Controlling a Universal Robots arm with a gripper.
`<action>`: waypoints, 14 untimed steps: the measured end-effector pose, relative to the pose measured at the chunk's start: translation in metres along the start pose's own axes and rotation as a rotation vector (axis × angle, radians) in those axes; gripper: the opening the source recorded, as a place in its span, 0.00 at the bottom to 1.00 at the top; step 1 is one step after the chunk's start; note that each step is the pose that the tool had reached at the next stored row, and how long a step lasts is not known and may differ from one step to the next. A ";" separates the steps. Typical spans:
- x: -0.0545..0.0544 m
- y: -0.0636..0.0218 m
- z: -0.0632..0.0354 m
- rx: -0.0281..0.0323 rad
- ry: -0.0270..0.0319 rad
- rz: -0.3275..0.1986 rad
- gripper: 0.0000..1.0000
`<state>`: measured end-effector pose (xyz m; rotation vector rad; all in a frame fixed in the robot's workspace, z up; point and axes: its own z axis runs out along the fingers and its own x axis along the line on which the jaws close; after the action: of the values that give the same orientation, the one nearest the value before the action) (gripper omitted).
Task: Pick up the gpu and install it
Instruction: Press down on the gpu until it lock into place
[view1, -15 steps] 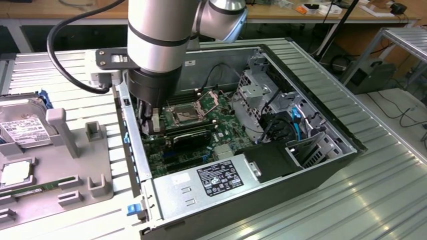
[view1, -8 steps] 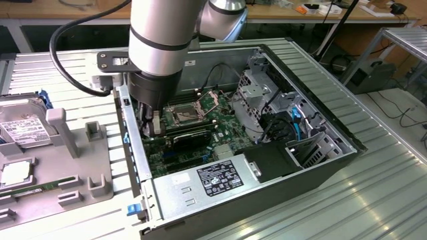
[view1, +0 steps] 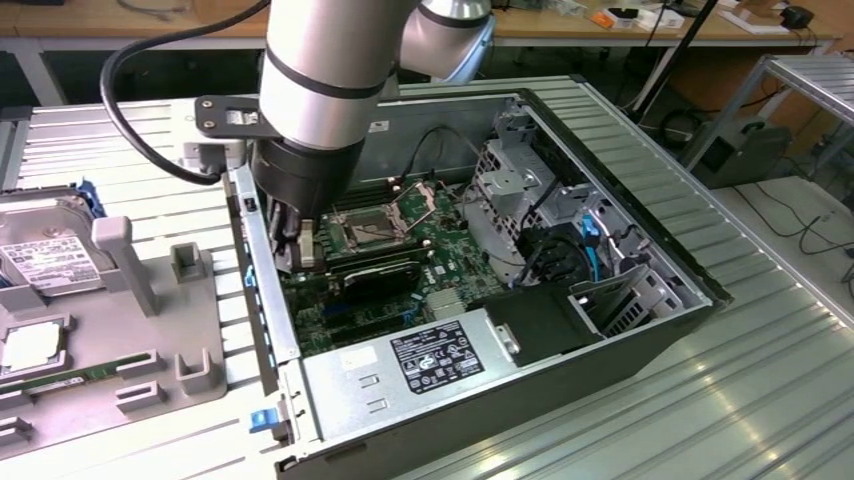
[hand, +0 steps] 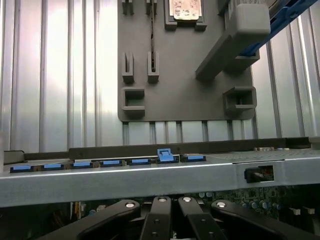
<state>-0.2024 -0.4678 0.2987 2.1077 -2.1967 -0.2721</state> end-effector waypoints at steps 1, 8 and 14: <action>0.000 -0.0001 0.0000 -0.0002 0.0002 0.000 0.11; -0.001 -0.0011 -0.0139 -0.0285 -0.0165 0.000 0.11; -0.002 -0.0285 -0.0191 -0.0295 -0.0805 -0.014 0.11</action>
<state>-0.1708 -0.4676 0.3122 2.1331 -2.2079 -0.3947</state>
